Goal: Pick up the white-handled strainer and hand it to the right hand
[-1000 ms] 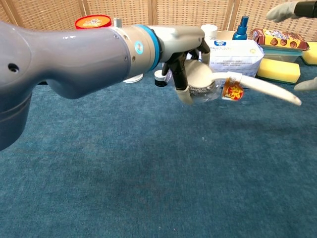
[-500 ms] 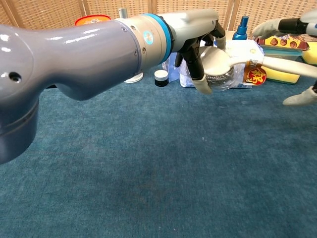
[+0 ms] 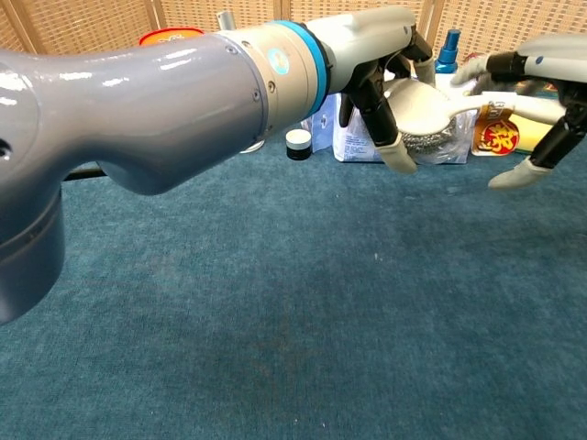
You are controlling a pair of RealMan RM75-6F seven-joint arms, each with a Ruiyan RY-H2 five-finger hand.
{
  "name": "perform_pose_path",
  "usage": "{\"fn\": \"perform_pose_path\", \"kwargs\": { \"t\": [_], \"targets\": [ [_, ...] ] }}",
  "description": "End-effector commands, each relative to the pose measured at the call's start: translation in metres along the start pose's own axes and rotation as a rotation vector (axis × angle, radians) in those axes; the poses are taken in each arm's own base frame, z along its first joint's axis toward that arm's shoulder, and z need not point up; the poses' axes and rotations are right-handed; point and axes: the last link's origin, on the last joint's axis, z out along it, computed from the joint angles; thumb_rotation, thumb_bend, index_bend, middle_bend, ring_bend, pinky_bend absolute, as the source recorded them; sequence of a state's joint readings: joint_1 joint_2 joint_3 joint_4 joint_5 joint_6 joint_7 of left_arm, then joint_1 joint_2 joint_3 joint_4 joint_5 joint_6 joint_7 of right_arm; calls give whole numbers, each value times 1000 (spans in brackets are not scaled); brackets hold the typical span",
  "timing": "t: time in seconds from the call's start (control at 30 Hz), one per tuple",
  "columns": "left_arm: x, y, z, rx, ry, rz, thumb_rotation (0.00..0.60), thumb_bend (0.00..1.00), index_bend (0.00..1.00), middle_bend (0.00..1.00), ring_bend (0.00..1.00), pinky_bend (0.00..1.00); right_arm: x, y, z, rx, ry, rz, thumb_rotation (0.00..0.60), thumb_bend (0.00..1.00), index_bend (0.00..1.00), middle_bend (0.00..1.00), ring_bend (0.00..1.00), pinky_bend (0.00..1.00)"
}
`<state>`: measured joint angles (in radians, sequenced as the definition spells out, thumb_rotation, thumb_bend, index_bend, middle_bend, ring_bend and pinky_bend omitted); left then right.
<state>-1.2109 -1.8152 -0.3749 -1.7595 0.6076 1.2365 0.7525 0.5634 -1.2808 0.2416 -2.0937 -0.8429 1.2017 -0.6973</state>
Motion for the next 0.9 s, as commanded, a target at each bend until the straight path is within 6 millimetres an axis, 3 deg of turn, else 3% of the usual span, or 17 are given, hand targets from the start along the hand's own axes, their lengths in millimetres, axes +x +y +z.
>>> {"fn": "perform_pose_path", "kwargs": {
  "t": [0.03, 0.07, 0.17, 0.27, 0.4, 0.53, 0.73, 0.9],
  "targets": [
    [0, 0, -1, 0, 1, -1, 600, 0, 384, 390, 399, 574, -3, 0, 5, -7, -2, 12, 600, 638, 385, 500, 453, 614],
    [0, 0, -1, 0, 2, 0, 600, 0, 384, 390, 399, 574, -4, 1, 6, -10, -3, 11, 600, 709, 434, 553, 516, 702],
    [1, -1, -1, 2, 6, 7, 600, 0, 384, 390, 399, 574, -6, 4, 8, -19, 0, -8, 600, 790, 581, 730, 707, 908],
    [3, -2, -2, 4, 9, 9, 600, 0, 384, 389, 399, 574, -6, 4, 8, -21, 16, -25, 600, 825, 662, 849, 842, 999],
    [5, -4, -2, 6, 13, 16, 600, 0, 383, 389, 398, 574, -7, 2, 5, -7, 29, -33, 600, 834, 662, 881, 891, 1000],
    [7, -7, -3, 13, 19, 26, 600, 0, 383, 388, 397, 574, -6, 4, 2, 2, 30, -61, 600, 711, 699, 897, 903, 1000],
    [7, -13, -3, 28, 14, 40, 600, 0, 380, 344, 370, 574, -6, 3, -3, 5, -9, -73, 600, 705, 773, 916, 916, 1000],
    [8, -14, -3, 29, 16, 41, 600, 0, 372, 298, 318, 574, -5, 0, -5, 30, 11, -86, 600, 705, 839, 988, 983, 1000]
  ]
}}
